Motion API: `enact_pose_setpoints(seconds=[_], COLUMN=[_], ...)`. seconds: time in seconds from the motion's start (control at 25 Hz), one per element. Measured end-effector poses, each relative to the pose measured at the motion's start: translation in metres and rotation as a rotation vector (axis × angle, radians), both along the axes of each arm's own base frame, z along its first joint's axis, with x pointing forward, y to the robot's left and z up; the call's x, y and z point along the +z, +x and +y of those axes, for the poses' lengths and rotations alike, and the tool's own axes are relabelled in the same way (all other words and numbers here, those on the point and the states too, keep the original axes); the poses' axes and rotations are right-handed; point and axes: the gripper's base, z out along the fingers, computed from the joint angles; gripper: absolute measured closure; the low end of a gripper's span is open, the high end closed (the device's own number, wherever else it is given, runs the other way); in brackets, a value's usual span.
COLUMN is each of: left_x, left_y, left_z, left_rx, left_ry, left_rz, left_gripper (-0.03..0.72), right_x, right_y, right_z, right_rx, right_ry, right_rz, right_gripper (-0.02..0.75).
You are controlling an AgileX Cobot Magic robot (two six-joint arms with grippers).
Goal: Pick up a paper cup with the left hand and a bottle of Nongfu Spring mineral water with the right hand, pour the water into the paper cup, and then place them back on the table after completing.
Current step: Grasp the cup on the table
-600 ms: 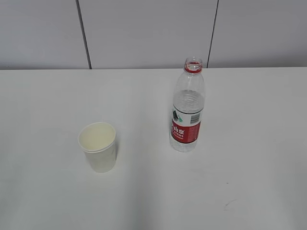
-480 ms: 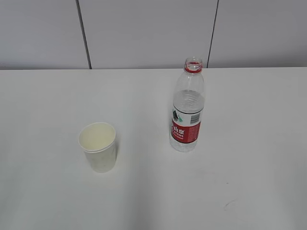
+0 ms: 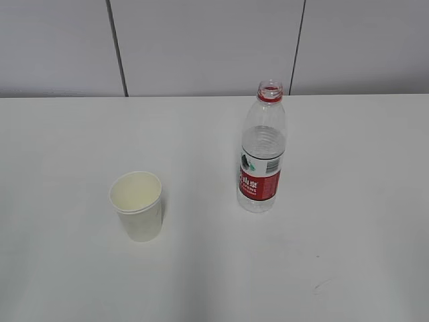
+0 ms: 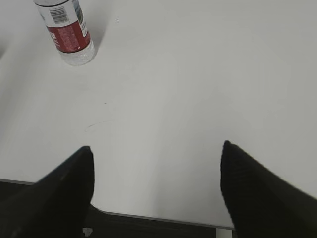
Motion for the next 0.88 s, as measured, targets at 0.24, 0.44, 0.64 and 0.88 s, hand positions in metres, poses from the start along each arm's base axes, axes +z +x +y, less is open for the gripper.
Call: enact_pose_setpoints(seconds=[0.24, 0.44, 0.64, 0.88], left_x=[0.0, 0.0, 0.0, 0.0], left_y=[0.0, 0.0, 0.0, 0.0002], left_z=[0.0, 0.0, 0.0001, 0.0017], left_rx=[0.0, 0.0, 0.001, 0.012], left_ry=[0.0, 0.0, 0.001, 0.017], left_rz=[0.0, 0.0, 0.0, -0.001], left_gripper=[0.155, 0.155, 0.155, 0.155], right_x=[0.0, 0.0, 0.0, 0.0], right_y=[0.0, 0.0, 0.0, 0.0], right_z=[0.0, 0.0, 0.0, 0.0], right_rx=[0.0, 0.0, 0.0, 0.0], right_ry=[0.0, 0.0, 0.0, 0.0], right_rz=[0.0, 0.0, 0.0, 0.0], right_gripper=[0.15, 0.15, 0.15, 0.15])
